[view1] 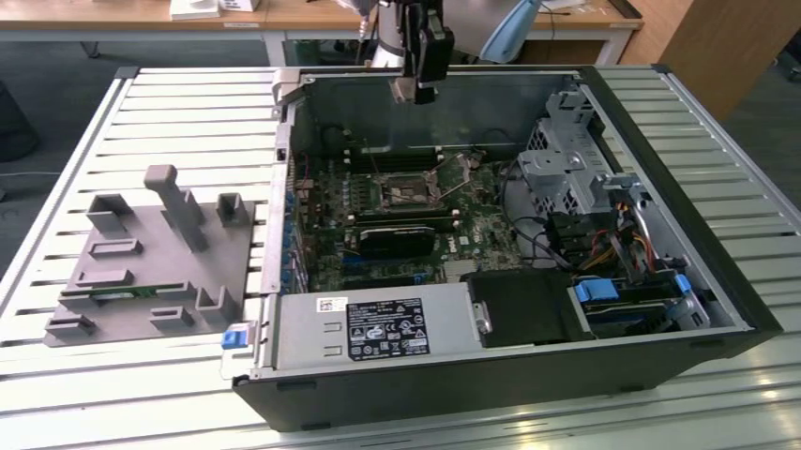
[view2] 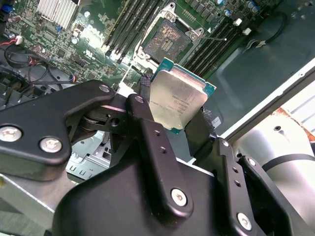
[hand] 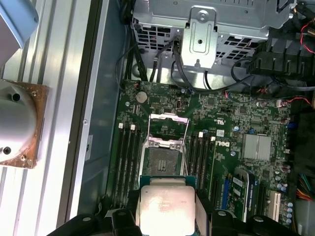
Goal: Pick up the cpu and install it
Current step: 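Place the cpu into insertion slot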
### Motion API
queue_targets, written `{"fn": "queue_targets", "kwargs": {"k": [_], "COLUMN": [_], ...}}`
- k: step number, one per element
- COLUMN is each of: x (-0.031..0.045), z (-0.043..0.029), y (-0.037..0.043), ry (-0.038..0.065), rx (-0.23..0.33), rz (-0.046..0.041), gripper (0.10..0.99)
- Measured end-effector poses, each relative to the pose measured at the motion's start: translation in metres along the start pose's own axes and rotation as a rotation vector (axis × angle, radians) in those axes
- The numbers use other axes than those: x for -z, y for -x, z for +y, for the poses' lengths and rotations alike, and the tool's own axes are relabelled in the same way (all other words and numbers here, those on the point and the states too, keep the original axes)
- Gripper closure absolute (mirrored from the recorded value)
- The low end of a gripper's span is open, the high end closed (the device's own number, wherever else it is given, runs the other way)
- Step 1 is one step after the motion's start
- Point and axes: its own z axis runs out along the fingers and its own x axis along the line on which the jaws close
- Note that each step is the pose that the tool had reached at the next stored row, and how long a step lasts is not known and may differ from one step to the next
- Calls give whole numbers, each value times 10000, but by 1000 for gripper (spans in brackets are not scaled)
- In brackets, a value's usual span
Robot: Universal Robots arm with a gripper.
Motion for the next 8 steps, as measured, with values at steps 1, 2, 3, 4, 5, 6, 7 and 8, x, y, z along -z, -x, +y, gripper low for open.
{"fn": "queue_targets", "kwargs": {"k": [1,2,3,4,5,6,7,8], "x": [-3,-7,-10,-14,-19,-23,-26,-30], "z": [0,0,-1,-1,-1,-2,-2,-2], "y": [0,0,0,0,0,0,0,1], "ry": [0,1,0,0,0,0,0,0], "rx": [0,-1,0,0,0,0,0,0], "rz": [1,1,1,-1,0,0,0,0], "gripper": [553,553,553,553,553,553,553,553]}}
